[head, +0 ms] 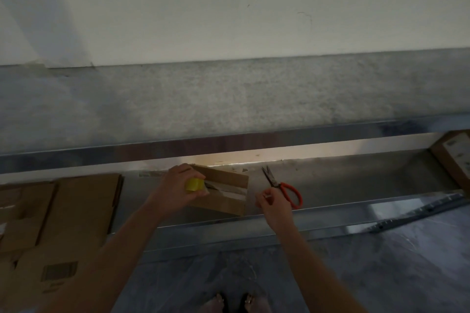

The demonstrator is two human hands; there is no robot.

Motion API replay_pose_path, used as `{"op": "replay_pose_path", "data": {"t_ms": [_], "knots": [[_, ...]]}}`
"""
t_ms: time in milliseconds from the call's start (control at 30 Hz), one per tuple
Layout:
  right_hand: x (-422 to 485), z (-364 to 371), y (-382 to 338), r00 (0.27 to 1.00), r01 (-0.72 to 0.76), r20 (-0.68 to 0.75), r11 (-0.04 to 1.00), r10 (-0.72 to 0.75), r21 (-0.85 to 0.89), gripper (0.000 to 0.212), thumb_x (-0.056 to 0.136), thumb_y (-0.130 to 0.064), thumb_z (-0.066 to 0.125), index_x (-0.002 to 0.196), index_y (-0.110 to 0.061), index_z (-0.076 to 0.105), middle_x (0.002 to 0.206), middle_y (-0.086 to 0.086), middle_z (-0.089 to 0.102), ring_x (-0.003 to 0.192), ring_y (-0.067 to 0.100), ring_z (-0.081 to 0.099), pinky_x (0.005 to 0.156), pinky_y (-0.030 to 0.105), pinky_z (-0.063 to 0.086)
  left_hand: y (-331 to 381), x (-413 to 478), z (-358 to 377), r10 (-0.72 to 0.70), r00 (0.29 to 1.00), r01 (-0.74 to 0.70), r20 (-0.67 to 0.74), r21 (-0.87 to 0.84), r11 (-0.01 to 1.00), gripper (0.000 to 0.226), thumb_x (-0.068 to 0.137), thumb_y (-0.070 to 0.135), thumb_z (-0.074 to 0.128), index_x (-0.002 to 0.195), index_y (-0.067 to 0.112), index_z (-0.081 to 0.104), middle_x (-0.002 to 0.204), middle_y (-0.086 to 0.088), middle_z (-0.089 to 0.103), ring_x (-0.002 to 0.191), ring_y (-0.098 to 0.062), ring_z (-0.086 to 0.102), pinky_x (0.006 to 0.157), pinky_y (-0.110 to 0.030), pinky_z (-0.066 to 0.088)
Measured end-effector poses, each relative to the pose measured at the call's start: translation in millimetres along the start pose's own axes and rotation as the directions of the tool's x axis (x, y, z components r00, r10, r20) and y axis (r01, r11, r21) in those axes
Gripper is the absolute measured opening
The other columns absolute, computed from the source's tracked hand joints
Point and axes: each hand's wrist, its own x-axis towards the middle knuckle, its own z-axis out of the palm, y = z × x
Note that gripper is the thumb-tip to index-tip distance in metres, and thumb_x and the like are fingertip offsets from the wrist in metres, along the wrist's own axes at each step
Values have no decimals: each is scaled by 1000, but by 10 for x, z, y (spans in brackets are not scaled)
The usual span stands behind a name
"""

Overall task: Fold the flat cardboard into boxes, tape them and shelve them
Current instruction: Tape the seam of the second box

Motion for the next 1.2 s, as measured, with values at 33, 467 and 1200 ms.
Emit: {"op": "replay_pose_path", "data": {"t_ms": [33, 467, 1200], "knots": [[6, 27, 8, 1000, 1, -16, 1000, -1, 4, 17, 93, -20, 65, 80, -26, 56, 75, -7, 68, 67, -4, 65, 59, 10, 46, 5, 10, -8, -2, 1000, 2, 3, -1, 1000, 37, 74, 45, 78, 106, 30, 66, 104, 16, 52, 99, -6, 47, 85, -24, 38], [64, 297, -38, 996, -84, -27, 996, 84, -20, 13, 96, -33, 59, 84, -31, 55, 80, -13, 62, 76, 3, 60, 57, 11, 35, 13, 56, -67, -10, 1000, 10, 7, -43, 999, 38, 72, 40, 81, 106, 27, 69, 105, 13, 55, 99, -6, 50, 88, -22, 40], [-294, 243, 5, 937, 351, 142, 854, -321, -384, 88, 80, -66, 60, 148, -52, 6, 162, -7, 11, 148, 22, 15, 113, 47, 29, -56, 33, -40, -53, 998, 51, -27, -88, 995, 37, 71, 39, 83, 103, 29, 68, 103, 12, 55, 95, -4, 51, 77, -9, 35]]}}
